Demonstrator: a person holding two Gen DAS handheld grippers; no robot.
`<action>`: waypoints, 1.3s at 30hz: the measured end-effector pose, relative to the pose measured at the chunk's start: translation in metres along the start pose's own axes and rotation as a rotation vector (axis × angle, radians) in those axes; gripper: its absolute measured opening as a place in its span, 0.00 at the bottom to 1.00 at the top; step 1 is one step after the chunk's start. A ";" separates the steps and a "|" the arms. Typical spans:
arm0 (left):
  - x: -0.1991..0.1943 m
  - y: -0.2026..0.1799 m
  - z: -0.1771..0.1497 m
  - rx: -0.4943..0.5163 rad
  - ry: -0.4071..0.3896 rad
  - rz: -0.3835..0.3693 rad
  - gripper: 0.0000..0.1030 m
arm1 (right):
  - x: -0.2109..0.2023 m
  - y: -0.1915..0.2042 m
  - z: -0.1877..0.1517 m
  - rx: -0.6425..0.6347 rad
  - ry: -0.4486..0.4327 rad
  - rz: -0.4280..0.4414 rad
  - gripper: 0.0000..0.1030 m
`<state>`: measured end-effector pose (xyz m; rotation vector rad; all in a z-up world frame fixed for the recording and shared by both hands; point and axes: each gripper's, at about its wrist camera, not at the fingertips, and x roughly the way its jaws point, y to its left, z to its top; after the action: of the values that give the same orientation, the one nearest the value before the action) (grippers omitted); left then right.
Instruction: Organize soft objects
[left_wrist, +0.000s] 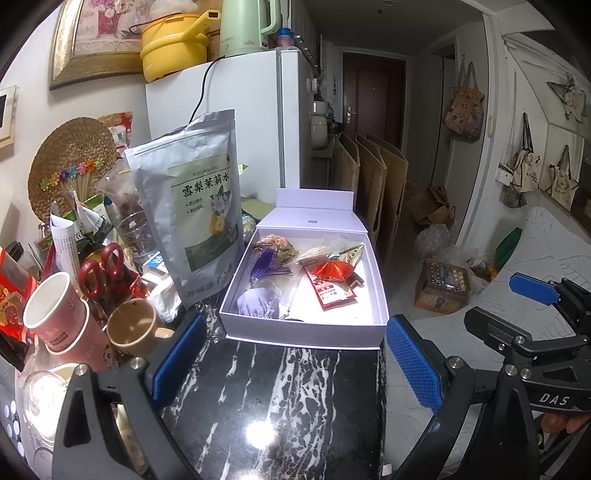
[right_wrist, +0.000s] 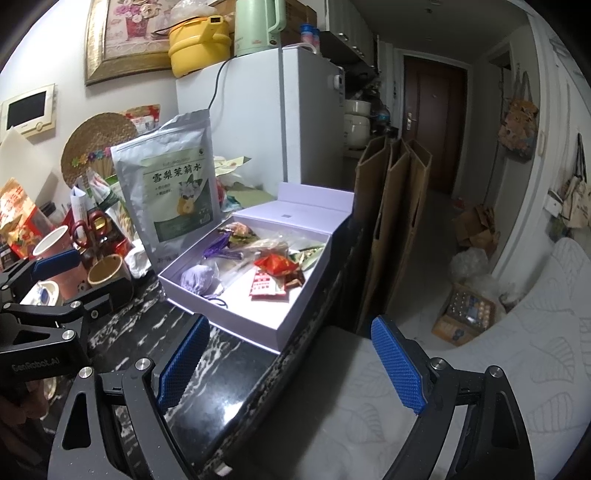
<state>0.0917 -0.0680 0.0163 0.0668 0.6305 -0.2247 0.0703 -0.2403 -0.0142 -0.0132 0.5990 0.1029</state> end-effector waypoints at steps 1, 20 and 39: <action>0.000 0.000 0.000 0.001 0.000 -0.002 0.96 | 0.000 0.000 0.000 -0.001 0.001 -0.002 0.88; -0.008 0.002 0.000 -0.010 -0.005 -0.007 0.96 | -0.011 0.001 -0.001 -0.006 -0.011 -0.019 0.88; -0.013 -0.001 0.001 -0.017 -0.005 -0.029 0.96 | -0.014 0.001 0.000 -0.009 -0.014 -0.018 0.88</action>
<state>0.0817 -0.0663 0.0250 0.0406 0.6285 -0.2473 0.0590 -0.2402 -0.0059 -0.0267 0.5840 0.0883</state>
